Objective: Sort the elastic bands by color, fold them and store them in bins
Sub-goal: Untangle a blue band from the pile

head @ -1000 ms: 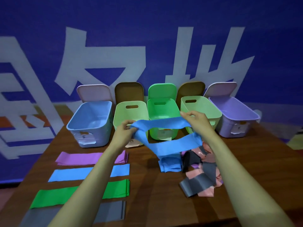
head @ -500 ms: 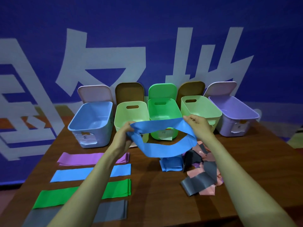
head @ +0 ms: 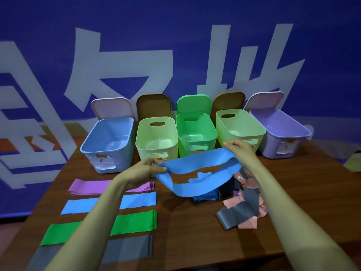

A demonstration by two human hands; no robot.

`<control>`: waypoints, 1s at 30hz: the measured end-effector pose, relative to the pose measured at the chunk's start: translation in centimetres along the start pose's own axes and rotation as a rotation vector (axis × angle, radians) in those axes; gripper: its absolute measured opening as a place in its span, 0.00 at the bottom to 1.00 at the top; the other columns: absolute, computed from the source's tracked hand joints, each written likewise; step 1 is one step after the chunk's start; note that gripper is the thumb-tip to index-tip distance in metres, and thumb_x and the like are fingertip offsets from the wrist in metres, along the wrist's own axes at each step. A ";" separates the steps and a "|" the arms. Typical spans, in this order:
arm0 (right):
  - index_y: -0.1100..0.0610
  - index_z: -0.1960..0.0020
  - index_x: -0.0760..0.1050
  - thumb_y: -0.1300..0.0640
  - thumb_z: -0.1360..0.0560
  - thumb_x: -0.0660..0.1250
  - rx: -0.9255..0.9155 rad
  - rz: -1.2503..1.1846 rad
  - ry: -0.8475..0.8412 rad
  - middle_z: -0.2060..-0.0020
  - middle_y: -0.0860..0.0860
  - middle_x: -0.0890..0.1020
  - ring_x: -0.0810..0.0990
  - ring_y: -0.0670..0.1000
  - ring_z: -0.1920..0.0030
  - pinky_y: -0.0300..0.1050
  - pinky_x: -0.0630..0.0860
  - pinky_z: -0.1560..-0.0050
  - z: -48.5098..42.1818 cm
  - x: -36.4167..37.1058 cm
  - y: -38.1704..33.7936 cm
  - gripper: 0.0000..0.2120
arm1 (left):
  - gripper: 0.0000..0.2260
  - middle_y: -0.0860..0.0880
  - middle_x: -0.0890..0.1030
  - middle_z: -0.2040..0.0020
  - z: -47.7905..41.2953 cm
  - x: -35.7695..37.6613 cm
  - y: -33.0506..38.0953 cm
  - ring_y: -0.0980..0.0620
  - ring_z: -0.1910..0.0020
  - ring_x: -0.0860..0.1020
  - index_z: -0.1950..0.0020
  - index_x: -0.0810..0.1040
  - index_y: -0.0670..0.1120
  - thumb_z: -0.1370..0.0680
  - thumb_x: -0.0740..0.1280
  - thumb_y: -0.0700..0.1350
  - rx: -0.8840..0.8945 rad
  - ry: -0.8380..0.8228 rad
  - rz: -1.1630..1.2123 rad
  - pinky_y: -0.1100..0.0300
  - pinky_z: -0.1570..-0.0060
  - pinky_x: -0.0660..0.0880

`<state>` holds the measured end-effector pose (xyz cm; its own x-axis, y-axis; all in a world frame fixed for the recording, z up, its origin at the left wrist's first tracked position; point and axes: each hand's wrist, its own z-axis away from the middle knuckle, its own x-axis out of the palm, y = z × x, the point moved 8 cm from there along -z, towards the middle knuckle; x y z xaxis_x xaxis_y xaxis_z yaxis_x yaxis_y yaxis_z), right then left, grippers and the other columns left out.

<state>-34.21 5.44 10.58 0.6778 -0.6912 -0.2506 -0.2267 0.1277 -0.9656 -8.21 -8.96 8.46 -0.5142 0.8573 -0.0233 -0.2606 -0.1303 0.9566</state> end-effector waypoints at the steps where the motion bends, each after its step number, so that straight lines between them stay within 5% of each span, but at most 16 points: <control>1: 0.61 0.56 0.78 0.53 0.24 0.67 0.008 -0.001 0.006 0.62 0.52 0.79 0.76 0.48 0.57 0.42 0.70 0.54 -0.1 0.0 0.2 0.10 | 0.14 0.44 0.84 0.53 0.0 0.2 -0.2 0.52 0.56 0.83 0.50 0.78 0.41 0.31 0.75 0.45 -0.007 -0.063 -0.011 0.62 0.58 0.79; 3: 0.58 0.58 0.78 0.53 0.25 0.67 0.020 0.006 0.039 0.61 0.54 0.80 0.77 0.51 0.56 0.46 0.72 0.51 -0.3 -0.3 0.8 0.09 | 0.25 0.44 0.84 0.49 -0.2 0.3 -0.8 0.51 0.52 0.82 0.47 0.81 0.41 0.38 0.78 0.54 -0.011 -0.129 -0.033 0.61 0.54 0.78; 6: 0.60 0.60 0.78 0.53 0.25 0.67 0.039 0.013 0.071 0.61 0.57 0.79 0.76 0.54 0.57 0.48 0.72 0.51 -0.5 -0.5 1.7 0.10 | 0.23 0.47 0.84 0.52 -0.8 -0.3 -0.8 0.51 0.54 0.81 0.45 0.80 0.39 0.33 0.73 0.54 0.020 -0.042 0.087 0.58 0.47 0.75; 8: 0.60 0.59 0.78 0.52 0.25 0.67 0.036 0.053 0.052 0.61 0.56 0.78 0.75 0.53 0.57 0.46 0.70 0.54 -0.4 -0.3 1.9 0.11 | 0.25 0.50 0.85 0.55 -1.0 -0.6 -0.6 0.54 0.57 0.81 0.44 0.79 0.41 0.34 0.73 0.58 0.025 0.031 0.101 0.60 0.53 0.75; 10: 0.59 0.57 0.78 0.49 0.25 0.67 0.039 0.088 0.021 0.60 0.54 0.78 0.75 0.52 0.55 0.45 0.68 0.54 -0.3 -0.1 1.8 0.12 | 0.36 0.50 0.83 0.54 -0.9 -0.8 -0.6 0.54 0.58 0.81 0.46 0.75 0.44 0.46 0.78 0.63 0.021 0.051 -0.026 0.61 0.56 0.76; 12: 0.58 0.55 0.78 0.47 0.26 0.68 0.047 0.113 0.003 0.58 0.52 0.78 0.75 0.52 0.51 0.45 0.69 0.50 -0.1 0.0 1.7 0.14 | 0.41 0.43 0.78 0.48 -0.9 -1.4 -1.1 0.49 0.55 0.80 0.43 0.68 0.47 0.48 0.82 0.57 0.005 0.083 -0.222 0.55 0.51 0.78; 14: 0.55 0.52 0.77 0.44 0.29 0.69 0.074 0.158 -0.056 0.51 0.49 0.77 0.74 0.51 0.45 0.48 0.69 0.42 0.1 0.4 1.7 0.15 | 0.36 0.41 0.75 0.48 -0.9 -1.8 -0.8 0.46 0.57 0.79 0.42 0.64 0.49 0.41 0.81 0.46 0.049 0.162 -0.360 0.53 0.52 0.80; 16: 0.51 0.48 0.74 0.43 0.34 0.74 0.116 0.208 -0.185 0.48 0.47 0.75 0.74 0.48 0.45 0.48 0.72 0.41 0.6 1.1 2.0 0.20 | 0.27 0.43 0.75 0.51 -0.7 -1.7 0.3 0.50 0.62 0.79 0.41 0.63 0.47 0.32 0.76 0.38 0.138 0.269 -0.365 0.58 0.64 0.79; 20: 0.53 0.43 0.69 0.53 0.34 0.76 0.099 0.527 -0.366 0.46 0.50 0.73 0.74 0.50 0.48 0.45 0.74 0.49 1.4 2.2 2.8 0.24 | 0.21 0.49 0.72 0.49 -0.5 -2.0 1.1 0.63 0.67 0.79 0.38 0.65 0.49 0.26 0.71 0.40 0.210 0.281 -0.205 0.69 0.71 0.73; 23: 0.56 0.45 0.69 0.60 0.28 0.71 0.088 0.429 -0.237 0.47 0.51 0.72 0.73 0.51 0.48 0.43 0.70 0.52 1.5 1.1 2.6 0.16 | 0.12 0.48 0.73 0.46 -0.4 -2.8 1.1 0.50 0.59 0.77 0.43 0.70 0.51 0.24 0.69 0.46 0.226 0.308 -0.355 0.61 0.65 0.74; 26: 0.56 0.43 0.69 0.58 0.32 0.75 0.078 0.512 -0.323 0.46 0.49 0.71 0.72 0.51 0.44 0.45 0.70 0.44 1.8 1.2 3.1 0.21 | 0.06 0.48 0.75 0.51 0.1 -3.8 1.7 0.49 0.61 0.74 0.51 0.76 0.45 0.23 0.67 0.47 0.329 0.453 -0.525 0.62 0.69 0.76; 30: 0.59 0.44 0.71 0.65 0.31 0.72 0.015 0.609 -0.208 0.44 0.52 0.64 0.69 0.53 0.41 0.37 0.65 0.43 1.8 1.0 2.5 0.18 | 0.08 0.50 0.76 0.59 0.1 -3.9 1.2 0.47 0.62 0.76 0.56 0.80 0.45 0.23 0.66 0.48 0.345 0.516 -0.408 0.44 0.61 0.79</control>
<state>-32.78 6.35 7.74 0.5524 -0.3395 -0.7613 -0.6048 0.4652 -0.6464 -6.43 -12.45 9.74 -0.7719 0.4504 -0.4487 -0.2853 0.3852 0.8776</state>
